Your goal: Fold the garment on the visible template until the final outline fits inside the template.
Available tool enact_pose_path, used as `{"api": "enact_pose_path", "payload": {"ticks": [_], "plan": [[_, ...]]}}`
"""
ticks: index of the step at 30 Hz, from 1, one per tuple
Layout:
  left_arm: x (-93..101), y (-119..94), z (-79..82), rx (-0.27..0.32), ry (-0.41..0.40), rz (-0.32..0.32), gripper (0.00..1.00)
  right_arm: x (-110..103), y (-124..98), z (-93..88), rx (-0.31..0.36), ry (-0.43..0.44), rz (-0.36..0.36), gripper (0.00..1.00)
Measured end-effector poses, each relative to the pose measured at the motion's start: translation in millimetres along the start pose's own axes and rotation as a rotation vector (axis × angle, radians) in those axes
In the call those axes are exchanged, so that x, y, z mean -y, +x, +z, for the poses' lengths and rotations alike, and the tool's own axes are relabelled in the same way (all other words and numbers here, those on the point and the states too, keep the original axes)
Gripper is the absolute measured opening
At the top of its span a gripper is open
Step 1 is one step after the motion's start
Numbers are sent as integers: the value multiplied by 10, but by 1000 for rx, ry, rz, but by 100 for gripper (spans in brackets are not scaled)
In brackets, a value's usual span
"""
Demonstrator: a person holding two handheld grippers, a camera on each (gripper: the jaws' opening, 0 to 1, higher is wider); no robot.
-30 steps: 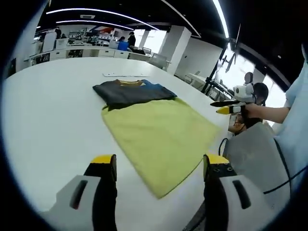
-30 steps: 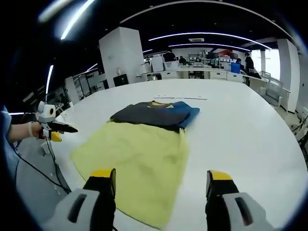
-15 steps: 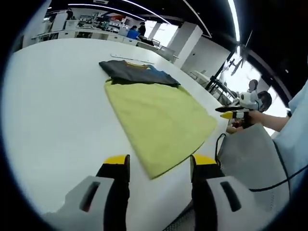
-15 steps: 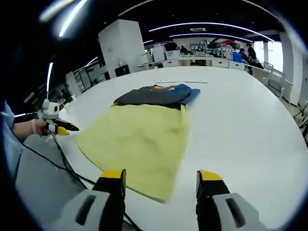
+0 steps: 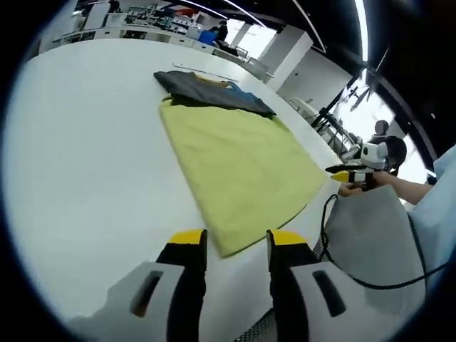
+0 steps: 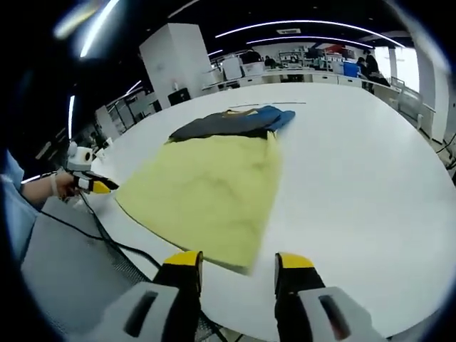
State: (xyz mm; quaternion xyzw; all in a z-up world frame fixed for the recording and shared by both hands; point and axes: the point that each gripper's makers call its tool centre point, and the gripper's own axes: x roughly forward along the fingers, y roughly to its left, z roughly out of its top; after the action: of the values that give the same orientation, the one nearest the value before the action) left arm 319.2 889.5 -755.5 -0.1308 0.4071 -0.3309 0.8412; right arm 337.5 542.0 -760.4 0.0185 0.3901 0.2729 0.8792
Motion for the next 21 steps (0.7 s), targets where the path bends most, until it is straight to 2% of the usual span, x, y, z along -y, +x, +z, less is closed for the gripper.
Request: {"api": "enact_pose_path", "payload": {"ticks": [3, 6, 8, 12, 17, 21], "plan": [[-8, -9, -12, 8, -19, 0, 27, 21, -7, -25, -5, 8, -9, 36], [-27, -16, -26, 13, -43, 1, 23, 28, 4, -55, -15, 27, -4, 27], [-34, -10, -31, 17, -48, -2, 21, 51, 25, -58, -11, 42, -13, 26], [-53, 5, -33, 26, -81, -3, 17, 18, 66, 0, 9, 130, 10, 20], [-60, 25, -79, 10, -102, -7, 10, 21, 100, 6, 2, 164, 14, 10], [-85, 22, -80, 20, -139, -5, 7, 31, 113, -9, -7, 187, 11, 0]]}}
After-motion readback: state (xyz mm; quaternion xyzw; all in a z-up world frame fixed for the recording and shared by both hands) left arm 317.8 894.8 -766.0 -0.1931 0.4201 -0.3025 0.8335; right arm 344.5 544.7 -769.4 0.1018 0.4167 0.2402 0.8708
